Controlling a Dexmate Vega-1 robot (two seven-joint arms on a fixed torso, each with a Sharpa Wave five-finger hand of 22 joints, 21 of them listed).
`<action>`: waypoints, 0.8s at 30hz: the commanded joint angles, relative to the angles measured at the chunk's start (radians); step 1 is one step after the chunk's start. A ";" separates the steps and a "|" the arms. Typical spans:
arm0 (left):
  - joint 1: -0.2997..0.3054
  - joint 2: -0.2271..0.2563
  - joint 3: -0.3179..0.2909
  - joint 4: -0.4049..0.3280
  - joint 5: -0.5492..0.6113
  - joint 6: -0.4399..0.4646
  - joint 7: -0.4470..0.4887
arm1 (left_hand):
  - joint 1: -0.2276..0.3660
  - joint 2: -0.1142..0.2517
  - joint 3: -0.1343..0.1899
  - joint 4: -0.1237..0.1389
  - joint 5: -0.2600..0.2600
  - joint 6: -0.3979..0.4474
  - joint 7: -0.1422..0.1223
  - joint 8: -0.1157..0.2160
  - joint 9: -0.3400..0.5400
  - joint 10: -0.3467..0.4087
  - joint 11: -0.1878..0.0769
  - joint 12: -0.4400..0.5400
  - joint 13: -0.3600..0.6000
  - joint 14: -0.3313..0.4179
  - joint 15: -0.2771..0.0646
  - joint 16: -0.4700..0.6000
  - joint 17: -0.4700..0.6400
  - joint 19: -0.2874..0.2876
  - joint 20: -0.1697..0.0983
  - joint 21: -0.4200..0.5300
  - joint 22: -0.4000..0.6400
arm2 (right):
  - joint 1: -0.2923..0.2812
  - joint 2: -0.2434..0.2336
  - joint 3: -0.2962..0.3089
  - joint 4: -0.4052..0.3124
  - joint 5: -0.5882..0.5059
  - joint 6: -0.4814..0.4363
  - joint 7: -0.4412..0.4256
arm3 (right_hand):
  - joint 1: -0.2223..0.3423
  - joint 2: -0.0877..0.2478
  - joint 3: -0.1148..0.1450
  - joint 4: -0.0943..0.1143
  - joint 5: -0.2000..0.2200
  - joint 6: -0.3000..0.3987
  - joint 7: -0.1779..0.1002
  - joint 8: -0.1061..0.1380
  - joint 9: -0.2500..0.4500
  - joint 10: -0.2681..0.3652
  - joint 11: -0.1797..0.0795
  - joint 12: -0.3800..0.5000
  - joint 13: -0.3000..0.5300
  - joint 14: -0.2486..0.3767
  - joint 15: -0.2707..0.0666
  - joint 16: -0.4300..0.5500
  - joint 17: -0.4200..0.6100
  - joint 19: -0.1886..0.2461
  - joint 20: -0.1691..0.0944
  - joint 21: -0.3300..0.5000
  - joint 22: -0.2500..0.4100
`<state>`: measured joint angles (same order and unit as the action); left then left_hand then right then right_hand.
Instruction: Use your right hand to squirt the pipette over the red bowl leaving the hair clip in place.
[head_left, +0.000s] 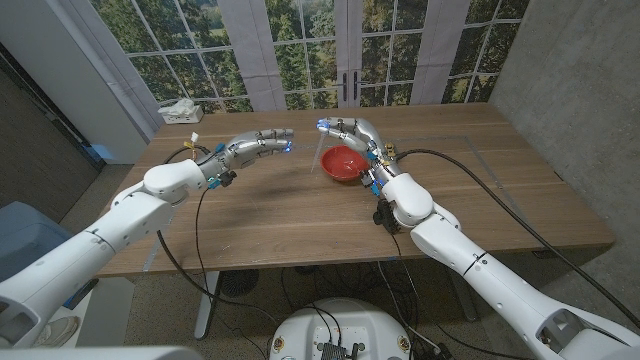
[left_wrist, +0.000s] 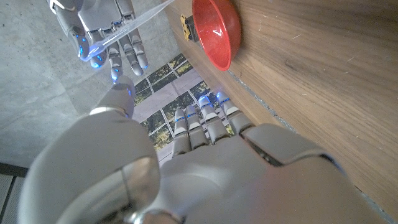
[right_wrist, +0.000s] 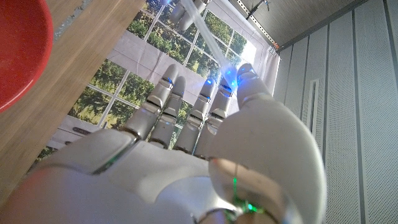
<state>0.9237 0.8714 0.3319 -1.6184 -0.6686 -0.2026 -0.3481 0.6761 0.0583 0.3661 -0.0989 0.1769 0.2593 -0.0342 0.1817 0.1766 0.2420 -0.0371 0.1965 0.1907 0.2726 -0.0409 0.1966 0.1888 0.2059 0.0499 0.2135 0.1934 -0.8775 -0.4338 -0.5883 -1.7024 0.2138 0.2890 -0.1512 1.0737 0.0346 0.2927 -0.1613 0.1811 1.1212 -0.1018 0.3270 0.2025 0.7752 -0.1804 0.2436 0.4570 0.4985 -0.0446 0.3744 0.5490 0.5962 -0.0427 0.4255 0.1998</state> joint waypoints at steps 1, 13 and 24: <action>0.063 -0.116 -0.048 0.078 -0.115 -0.129 0.001 | -0.049 0.057 0.009 0.032 0.002 -0.002 -0.018 0.001 0.002 -0.014 0.005 -0.004 0.000 -0.019 -0.018 -0.005 0.006 0.008 -0.006 0.007 0.003 | 0.006 0.004 0.011 -0.010 -0.020 -0.002 -0.027 | 0.004 0.006 0.004 0.001 -0.003 0.005 -0.002 -0.005 0.004 0.005 0.003 -0.002 0.003 0.009 -0.168 -0.003 0.004 -0.006 0.003 0.005 -0.001; 0.088 -0.203 -0.077 0.114 -0.210 -0.167 -0.015 | -0.183 0.146 0.081 0.131 0.033 -0.106 -0.024 -0.014 -0.003 -0.153 -0.026 -0.022 -0.011 -0.202 -0.013 -0.029 -0.005 -0.068 -0.058 -0.011 0.000 | 0.025 0.015 0.020 0.013 -0.019 0.005 -0.035 | 0.007 0.008 0.004 0.000 -0.003 0.007 -0.005 -0.005 0.004 0.005 0.002 -0.003 0.004 0.008 -0.170 -0.002 0.007 -0.007 0.001 0.007 -0.001; 0.114 -0.294 -0.105 0.141 -0.254 -0.227 0.018 | -0.251 0.138 0.164 0.197 0.062 -0.272 -0.058 -0.020 -0.006 -0.283 -0.036 -0.025 -0.017 -0.341 -0.027 -0.029 -0.011 -0.141 -0.094 -0.022 -0.012 | 0.048 0.026 0.024 0.036 -0.012 -0.006 -0.037 | 0.009 0.009 0.005 -0.001 -0.003 0.008 -0.003 -0.006 0.004 0.005 -0.001 -0.004 0.005 0.009 -0.171 -0.004 0.006 -0.007 -0.002 0.008 -0.001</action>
<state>1.0107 0.6614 0.2530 -1.5058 -0.8693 -0.3746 -0.3529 0.4388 0.1983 0.5184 0.0959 0.2327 0.0108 -0.0806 0.1622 0.1697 -0.0239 -0.0716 0.1732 0.1719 -0.0490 -0.0342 0.1700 0.1765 0.0736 -0.0369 0.1912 0.1812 -0.8515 -0.4182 -0.5699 -1.6901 0.1953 0.2891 -0.1853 1.0779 0.0386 0.2927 -0.1613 0.1811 1.1212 -0.1018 0.3201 0.2022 0.7752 -0.1804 0.2417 0.4568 0.4985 -0.0446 0.3744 0.5520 0.5925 -0.0465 0.4292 0.1999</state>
